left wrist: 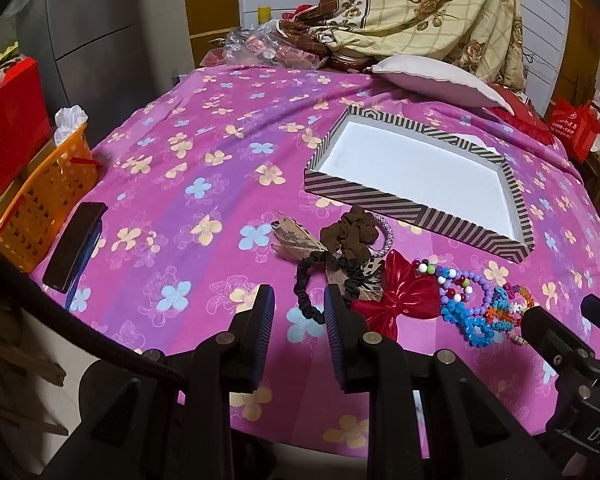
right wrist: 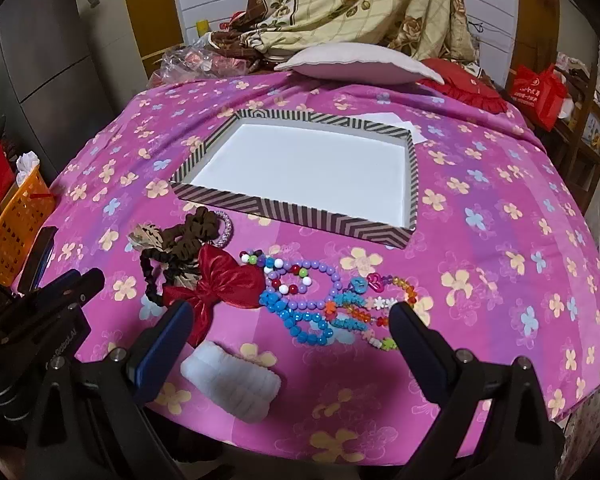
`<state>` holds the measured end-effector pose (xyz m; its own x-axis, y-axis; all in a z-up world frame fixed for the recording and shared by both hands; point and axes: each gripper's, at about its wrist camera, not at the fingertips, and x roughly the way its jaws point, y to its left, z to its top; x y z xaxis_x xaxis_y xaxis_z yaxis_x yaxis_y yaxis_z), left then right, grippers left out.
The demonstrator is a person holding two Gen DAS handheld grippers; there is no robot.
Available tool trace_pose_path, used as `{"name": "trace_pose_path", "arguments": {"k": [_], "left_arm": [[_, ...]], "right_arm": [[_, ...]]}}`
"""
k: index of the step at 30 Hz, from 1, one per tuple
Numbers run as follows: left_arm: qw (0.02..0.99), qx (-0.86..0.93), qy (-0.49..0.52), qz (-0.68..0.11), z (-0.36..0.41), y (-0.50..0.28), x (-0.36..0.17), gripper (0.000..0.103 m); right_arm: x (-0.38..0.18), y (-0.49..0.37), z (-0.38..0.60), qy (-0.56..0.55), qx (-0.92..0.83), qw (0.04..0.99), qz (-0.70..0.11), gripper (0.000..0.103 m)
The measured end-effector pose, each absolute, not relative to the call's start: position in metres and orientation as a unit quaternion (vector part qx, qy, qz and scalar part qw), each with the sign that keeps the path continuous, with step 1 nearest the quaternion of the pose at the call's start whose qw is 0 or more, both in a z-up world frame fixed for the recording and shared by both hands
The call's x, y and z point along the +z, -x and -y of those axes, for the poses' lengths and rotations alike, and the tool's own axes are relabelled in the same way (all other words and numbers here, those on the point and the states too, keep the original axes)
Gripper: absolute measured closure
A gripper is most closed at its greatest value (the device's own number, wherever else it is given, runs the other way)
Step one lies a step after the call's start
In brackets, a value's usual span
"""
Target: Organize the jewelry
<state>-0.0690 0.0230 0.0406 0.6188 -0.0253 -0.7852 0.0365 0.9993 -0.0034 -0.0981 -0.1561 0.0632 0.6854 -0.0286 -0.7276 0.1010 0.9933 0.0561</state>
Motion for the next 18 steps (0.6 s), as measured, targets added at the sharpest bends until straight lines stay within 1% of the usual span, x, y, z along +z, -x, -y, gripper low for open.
{"name": "trace_pose_path", "arguments": {"k": [5, 18], "left_arm": [[0.899, -0.017, -0.006, -0.437, -0.0225, 0.0682, 0.0408, 0.065], [0.9, -0.019, -0.009, -0.436, -0.0193, 0.0665, 0.0435, 0.065]], "right_arm": [[0.0657, 0.0959, 0.1556, -0.044, -0.035, 0.907, -0.417, 0.003], [0.0661, 0.0955, 0.1582, -0.054, -0.033, 0.908, -0.415, 0.003]]}}
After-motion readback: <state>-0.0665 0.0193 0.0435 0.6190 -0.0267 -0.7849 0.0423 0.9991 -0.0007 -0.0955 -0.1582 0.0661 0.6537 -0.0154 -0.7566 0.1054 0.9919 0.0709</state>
